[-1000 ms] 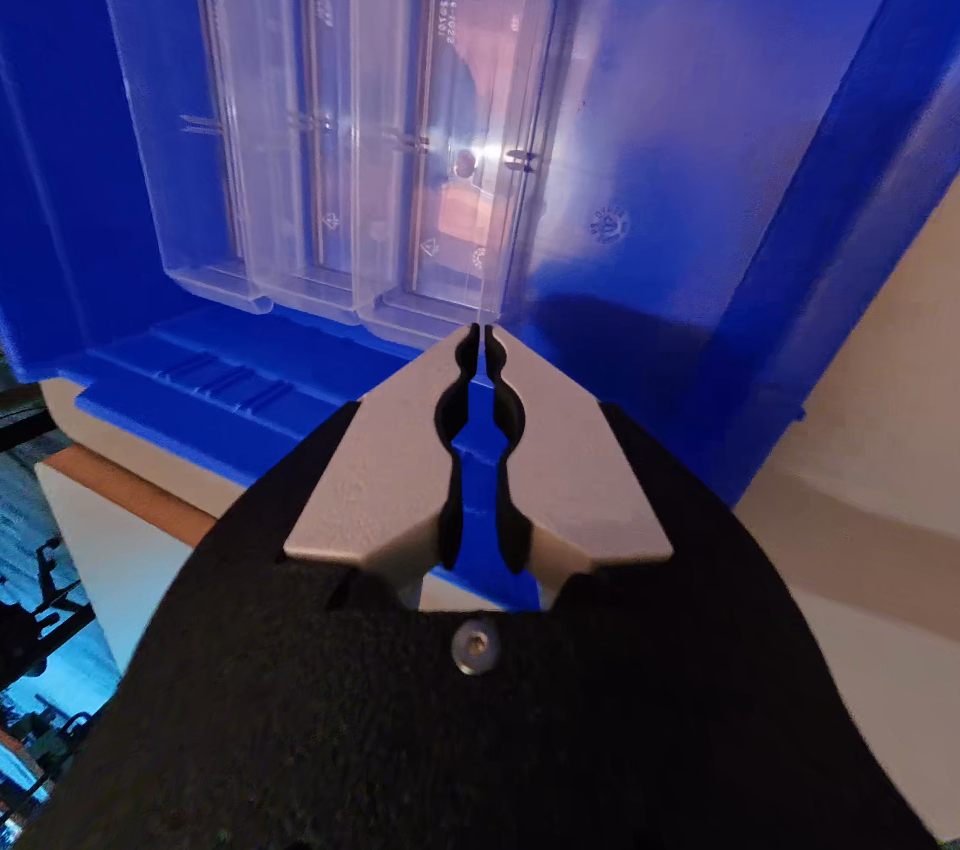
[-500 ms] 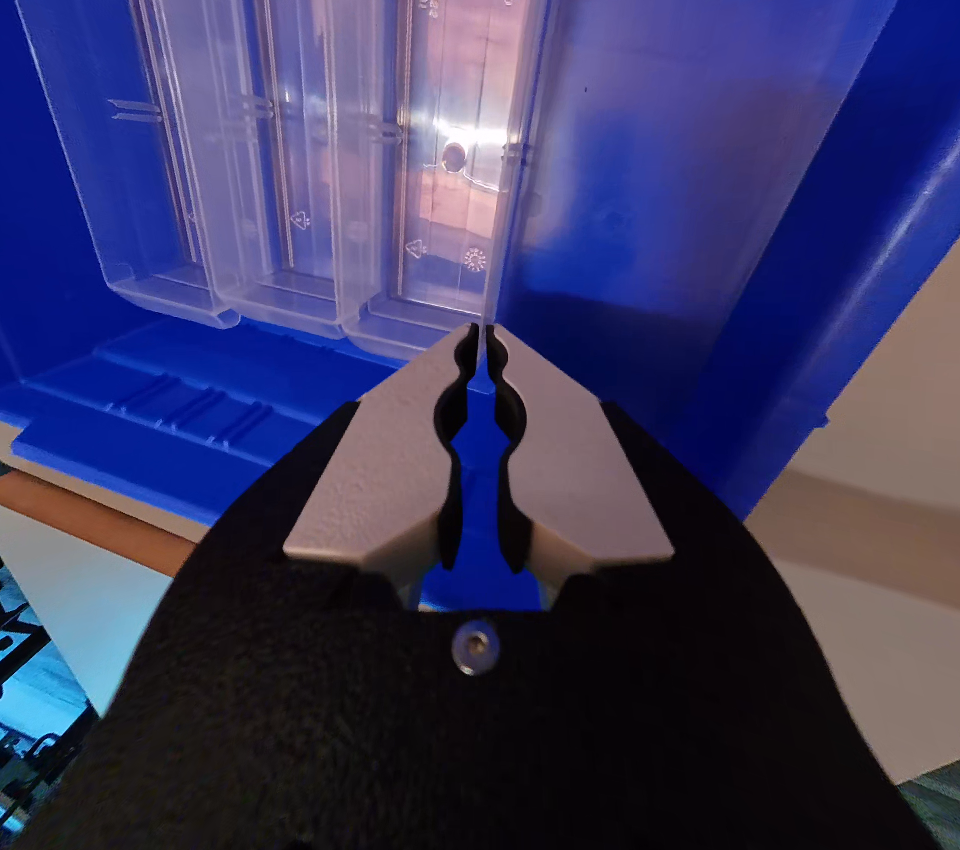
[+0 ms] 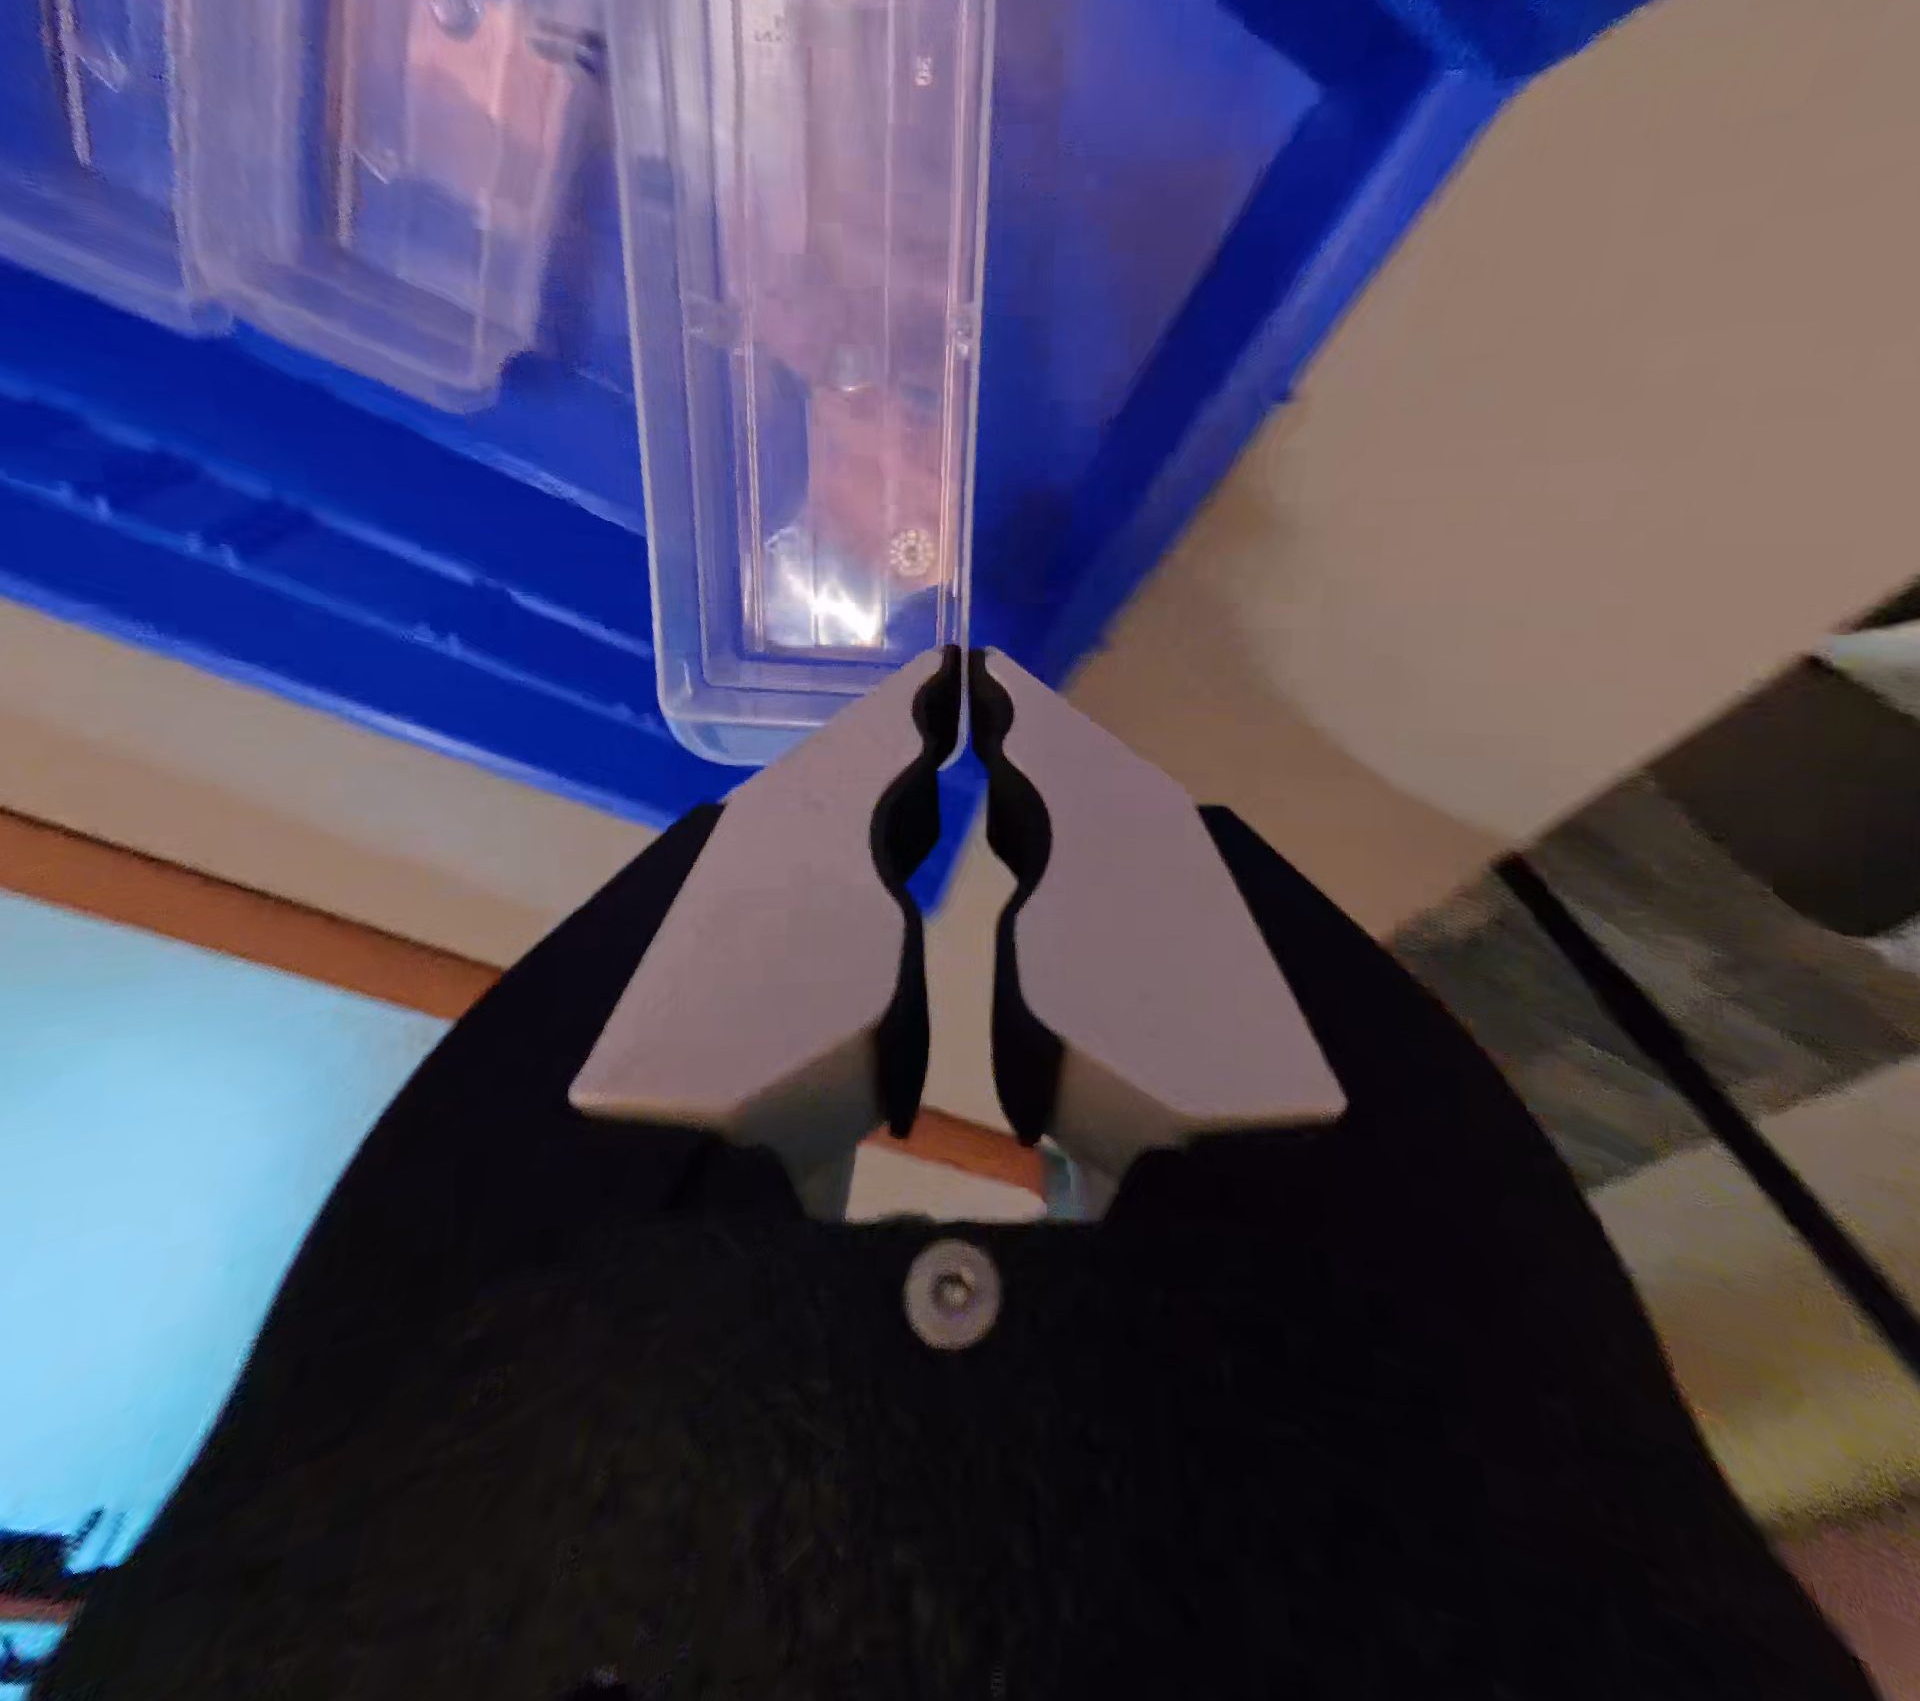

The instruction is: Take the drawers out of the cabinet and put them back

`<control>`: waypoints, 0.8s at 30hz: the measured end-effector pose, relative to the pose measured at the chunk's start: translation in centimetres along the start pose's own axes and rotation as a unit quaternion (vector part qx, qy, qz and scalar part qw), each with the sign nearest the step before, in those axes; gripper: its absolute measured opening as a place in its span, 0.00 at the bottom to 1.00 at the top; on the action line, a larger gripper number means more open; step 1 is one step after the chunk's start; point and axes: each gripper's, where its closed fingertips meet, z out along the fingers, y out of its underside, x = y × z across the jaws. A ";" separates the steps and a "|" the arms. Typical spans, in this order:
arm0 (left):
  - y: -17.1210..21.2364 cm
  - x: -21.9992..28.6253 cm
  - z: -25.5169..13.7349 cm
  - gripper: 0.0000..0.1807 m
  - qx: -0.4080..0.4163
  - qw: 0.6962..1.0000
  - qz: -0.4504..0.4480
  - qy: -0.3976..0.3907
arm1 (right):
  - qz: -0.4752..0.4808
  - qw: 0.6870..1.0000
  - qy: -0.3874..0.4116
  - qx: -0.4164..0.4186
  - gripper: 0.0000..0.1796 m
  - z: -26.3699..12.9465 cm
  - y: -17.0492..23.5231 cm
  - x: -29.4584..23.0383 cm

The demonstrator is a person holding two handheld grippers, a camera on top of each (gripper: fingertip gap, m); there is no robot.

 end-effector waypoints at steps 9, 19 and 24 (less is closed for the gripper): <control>-1.4 14.1 -9.8 0.00 -0.024 0.994 -0.075 0.075 | -0.003 1.000 -0.008 0.020 0.00 0.0 0.0 0.0; -7.7 27.9 -5.1 0.00 -0.056 0.982 -0.117 0.136 | 0.004 1.000 -0.007 -0.004 0.00 0.0 0.0 0.0; -12.2 28.4 -3.7 0.00 -0.022 0.984 -0.150 0.091 | 0.009 1.000 -0.007 -0.016 0.00 0.0 0.0 0.0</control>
